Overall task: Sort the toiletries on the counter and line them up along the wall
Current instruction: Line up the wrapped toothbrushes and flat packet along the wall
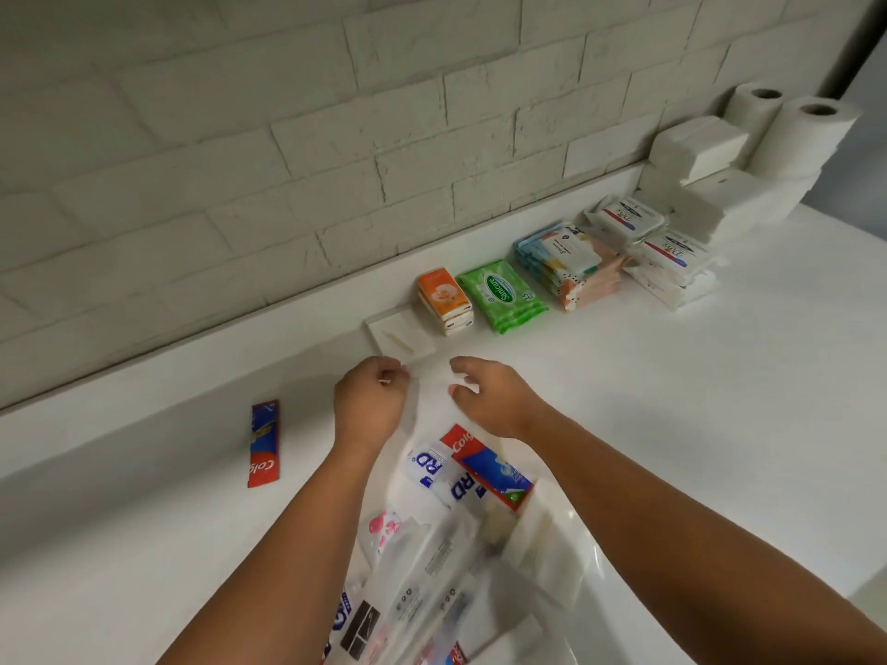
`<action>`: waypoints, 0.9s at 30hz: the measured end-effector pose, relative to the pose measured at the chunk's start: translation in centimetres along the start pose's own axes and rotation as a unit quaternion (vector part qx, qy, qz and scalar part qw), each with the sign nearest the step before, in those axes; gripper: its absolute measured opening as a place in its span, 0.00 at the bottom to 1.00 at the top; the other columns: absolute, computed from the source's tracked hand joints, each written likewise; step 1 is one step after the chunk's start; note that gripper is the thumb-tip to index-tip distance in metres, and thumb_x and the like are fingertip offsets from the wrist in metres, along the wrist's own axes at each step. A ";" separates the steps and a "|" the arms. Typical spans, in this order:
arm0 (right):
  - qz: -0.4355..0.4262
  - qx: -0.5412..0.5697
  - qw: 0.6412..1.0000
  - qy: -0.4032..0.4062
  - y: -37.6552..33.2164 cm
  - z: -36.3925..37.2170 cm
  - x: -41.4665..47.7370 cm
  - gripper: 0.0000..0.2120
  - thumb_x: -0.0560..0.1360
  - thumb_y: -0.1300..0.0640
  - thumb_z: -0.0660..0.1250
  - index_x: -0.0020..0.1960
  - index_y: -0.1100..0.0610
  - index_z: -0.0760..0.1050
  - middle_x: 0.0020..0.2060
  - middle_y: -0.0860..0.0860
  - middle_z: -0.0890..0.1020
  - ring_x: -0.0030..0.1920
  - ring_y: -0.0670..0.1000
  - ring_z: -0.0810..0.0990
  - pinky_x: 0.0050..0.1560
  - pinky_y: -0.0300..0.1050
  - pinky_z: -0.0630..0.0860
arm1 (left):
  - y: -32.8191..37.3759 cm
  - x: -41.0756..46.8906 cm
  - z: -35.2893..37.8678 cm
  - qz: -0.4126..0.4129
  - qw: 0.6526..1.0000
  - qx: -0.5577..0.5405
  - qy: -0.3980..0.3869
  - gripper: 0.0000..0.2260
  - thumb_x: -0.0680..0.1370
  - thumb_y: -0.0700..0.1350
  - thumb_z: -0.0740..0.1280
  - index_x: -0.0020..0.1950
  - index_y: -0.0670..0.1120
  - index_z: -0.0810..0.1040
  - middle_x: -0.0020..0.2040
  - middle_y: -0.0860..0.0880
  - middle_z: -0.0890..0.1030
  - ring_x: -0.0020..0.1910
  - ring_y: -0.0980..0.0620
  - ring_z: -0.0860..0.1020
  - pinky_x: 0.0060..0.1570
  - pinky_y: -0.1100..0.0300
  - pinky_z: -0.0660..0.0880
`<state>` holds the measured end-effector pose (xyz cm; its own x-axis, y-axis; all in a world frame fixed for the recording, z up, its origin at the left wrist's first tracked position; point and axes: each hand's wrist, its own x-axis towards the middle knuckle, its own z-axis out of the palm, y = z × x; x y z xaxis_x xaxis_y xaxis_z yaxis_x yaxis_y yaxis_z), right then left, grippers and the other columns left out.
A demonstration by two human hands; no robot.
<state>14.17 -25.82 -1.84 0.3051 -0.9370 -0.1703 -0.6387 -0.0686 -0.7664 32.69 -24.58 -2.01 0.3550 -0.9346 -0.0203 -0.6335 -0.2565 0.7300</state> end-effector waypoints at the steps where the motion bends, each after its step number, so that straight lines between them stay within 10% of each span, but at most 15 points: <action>1: 0.000 -0.002 1.000 0.003 0.2 -0.4 -1.1 0.23 0.80 0.52 0.63 0.73 0.54 0.68 0.69 0.50 0.75 0.68 0.51 0.74 0.66 0.43 0.70 | 0.2 -1.3 0.0 0.010 1.000 -0.024 -0.008 0.07 0.78 0.48 0.69 0.53 0.49 0.84 0.48 0.55 0.84 0.47 0.56 0.80 0.45 0.70 0.70; 6: 0.022 -0.035 0.999 0.014 1.8 -2.0 -6.8 0.20 0.79 0.49 0.64 0.70 0.52 0.72 0.67 0.48 0.76 0.64 0.47 0.75 0.51 0.37 0.76 | 1.3 -7.5 0.5 0.078 0.995 -0.054 -0.039 0.06 0.77 0.49 0.73 0.53 0.50 0.83 0.46 0.56 0.83 0.44 0.61 0.80 0.45 0.71 0.73; 12: 0.031 -0.132 0.990 0.047 5.0 -1.9 -12.8 0.22 0.77 0.50 0.67 0.70 0.53 0.72 0.68 0.48 0.75 0.66 0.50 0.73 0.66 0.43 0.69 | 1.8 -13.9 3.1 0.117 0.985 -0.013 -0.124 0.08 0.75 0.46 0.74 0.54 0.49 0.83 0.48 0.54 0.82 0.41 0.61 0.77 0.43 0.73 0.71; 19: 0.074 -0.218 0.969 0.095 6.8 -0.9 -17.5 0.29 0.74 0.43 0.67 0.72 0.52 0.67 0.67 0.50 0.73 0.66 0.53 0.69 0.64 0.47 0.71 | 1.0 -18.1 5.6 0.163 0.946 0.188 -0.208 0.30 0.70 0.60 0.75 0.69 0.52 0.74 0.64 0.50 0.74 0.65 0.47 0.70 0.64 0.55 0.70; 27: 0.092 -0.228 0.965 0.092 8.0 0.0 -18.7 0.33 0.71 0.42 0.71 0.71 0.52 0.66 0.65 0.51 0.72 0.63 0.54 0.70 0.64 0.48 0.71 | 1.6 -18.9 5.9 0.187 0.917 0.291 -0.198 0.34 0.71 0.65 0.72 0.72 0.53 0.69 0.66 0.49 0.75 0.65 0.46 0.71 0.65 0.52 0.69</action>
<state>3.36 -8.81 -4.80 0.0542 -0.9896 -0.1329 -0.9270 -0.0004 -0.3751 20.90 -8.79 -4.49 -0.1667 -0.9708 -0.1727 -0.9605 0.1203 0.2509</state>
